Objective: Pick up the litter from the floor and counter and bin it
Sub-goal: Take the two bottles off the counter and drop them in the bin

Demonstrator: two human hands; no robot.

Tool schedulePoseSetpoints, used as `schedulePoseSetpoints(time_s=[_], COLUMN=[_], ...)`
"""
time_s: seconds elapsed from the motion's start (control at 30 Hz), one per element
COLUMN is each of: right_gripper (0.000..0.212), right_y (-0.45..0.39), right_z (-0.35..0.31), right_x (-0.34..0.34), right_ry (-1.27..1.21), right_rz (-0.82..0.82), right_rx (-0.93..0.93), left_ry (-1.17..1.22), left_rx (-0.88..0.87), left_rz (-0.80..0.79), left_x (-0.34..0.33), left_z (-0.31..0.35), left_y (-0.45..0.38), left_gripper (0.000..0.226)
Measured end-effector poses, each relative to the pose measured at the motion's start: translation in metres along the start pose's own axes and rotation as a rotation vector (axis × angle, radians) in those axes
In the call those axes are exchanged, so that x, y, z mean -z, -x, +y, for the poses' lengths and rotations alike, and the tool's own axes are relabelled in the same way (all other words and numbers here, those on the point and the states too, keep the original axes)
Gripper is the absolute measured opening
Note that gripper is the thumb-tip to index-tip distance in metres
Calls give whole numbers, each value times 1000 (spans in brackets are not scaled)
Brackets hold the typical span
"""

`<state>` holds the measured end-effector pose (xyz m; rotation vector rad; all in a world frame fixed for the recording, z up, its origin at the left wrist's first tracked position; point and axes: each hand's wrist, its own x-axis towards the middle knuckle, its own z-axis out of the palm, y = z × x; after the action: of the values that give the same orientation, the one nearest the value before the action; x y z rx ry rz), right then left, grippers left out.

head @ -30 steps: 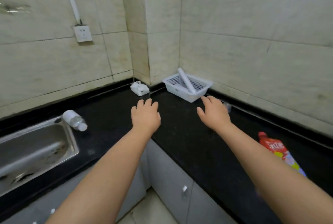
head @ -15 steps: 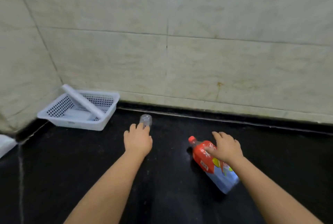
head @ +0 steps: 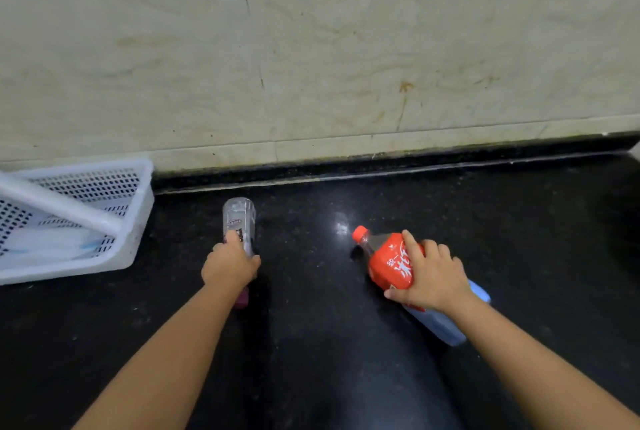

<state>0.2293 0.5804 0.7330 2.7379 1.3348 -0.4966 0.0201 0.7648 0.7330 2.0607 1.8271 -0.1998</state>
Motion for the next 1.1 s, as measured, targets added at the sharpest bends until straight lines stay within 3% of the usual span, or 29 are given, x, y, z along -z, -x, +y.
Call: schedulePoseSetpoints(time_s=[0.1,0.27,0.4,0.5,0.63,0.87,1.03,1.1], right_gripper=[104,102,106,109,120,123,86,81], right_y=[10,55,105,156,255,459,604,648], right_z=[-6,-18,-4,32,100,243,327,358], right_x=[-2,5,27,48,61,36,2,-9], right_ry=[-28,-164,-456,-642,-801,-968,-1090,-1054], right_rz=[56,125,302,461,647,1040,1227,1298], right_rx=[-59,-197,-358,-436,-546,-781,-854,-938], left_ry=[21,-15,15,96,105,4,-7,-62], left_rx=[-66,-358,-585,-719,-950,-1450,-1672,-1778], left_rz=[-13,-22,-24,-130,-299,-338,-384,-353], left_x=[2,19,35,34,17,-38,-94,-120], left_z=[2,35,89,137,195,280,324,336], left_y=[4,37,82,130,234,470,655,719], left_gripper=[56,53,51,50,41,27,43,44])
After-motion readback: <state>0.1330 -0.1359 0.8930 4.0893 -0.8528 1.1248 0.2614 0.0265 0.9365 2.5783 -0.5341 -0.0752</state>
